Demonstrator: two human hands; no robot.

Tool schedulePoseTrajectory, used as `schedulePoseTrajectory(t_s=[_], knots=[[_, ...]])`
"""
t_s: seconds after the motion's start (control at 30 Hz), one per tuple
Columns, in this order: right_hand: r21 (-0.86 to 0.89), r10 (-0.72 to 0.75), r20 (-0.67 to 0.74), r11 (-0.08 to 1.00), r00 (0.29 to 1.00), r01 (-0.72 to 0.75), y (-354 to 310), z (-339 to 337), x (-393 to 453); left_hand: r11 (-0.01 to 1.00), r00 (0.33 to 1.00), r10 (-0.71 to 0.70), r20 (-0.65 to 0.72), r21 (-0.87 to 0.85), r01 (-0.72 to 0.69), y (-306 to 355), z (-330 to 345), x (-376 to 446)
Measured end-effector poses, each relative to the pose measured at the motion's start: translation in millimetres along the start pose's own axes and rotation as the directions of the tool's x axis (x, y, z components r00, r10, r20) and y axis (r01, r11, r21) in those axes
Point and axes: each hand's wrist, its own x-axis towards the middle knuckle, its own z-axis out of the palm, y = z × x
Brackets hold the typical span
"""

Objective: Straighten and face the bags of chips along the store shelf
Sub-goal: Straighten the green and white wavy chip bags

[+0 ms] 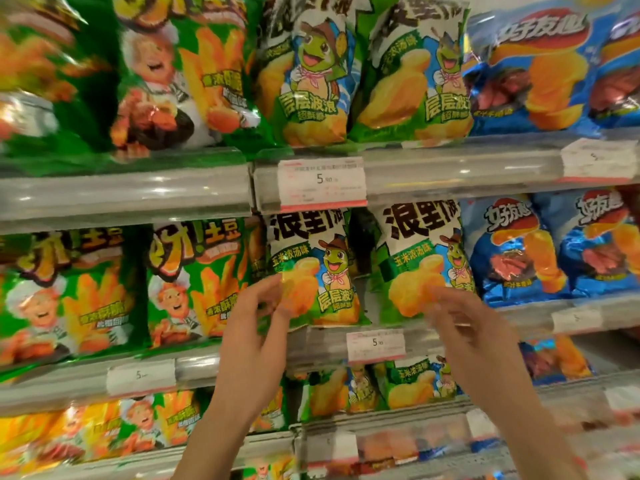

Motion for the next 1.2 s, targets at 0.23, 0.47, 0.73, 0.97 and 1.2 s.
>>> schedulePoseTrajectory(t_s=[0.23,0.47,0.73,0.97,1.2], knots=[[0.07,0.083,0.309,0.992,0.947,-0.11,-53,71,42,0.981,0.976,-0.193,0.104,-0.007,0.195,11,15,45],[0.05,0.333,0.392,0.923,0.858,-0.381,-70,103,96,0.879,0.88,-0.451,0.147,-0.098,0.467,15,30,80],[0.093,0.428,0.449,0.851,0.784,-0.517,-72,108,111,0.837,0.832,-0.524,0.184,-0.071,0.543,16,33,102],[-0.018,0.458,0.398,0.87,0.795,-0.492,-79,101,116,0.886,0.874,-0.458,0.165,0.164,0.433,29,35,95],[-0.134,0.418,0.389,0.907,0.821,-0.398,-79,90,119,0.89,0.882,-0.425,0.202,0.268,0.368,28,32,90]])
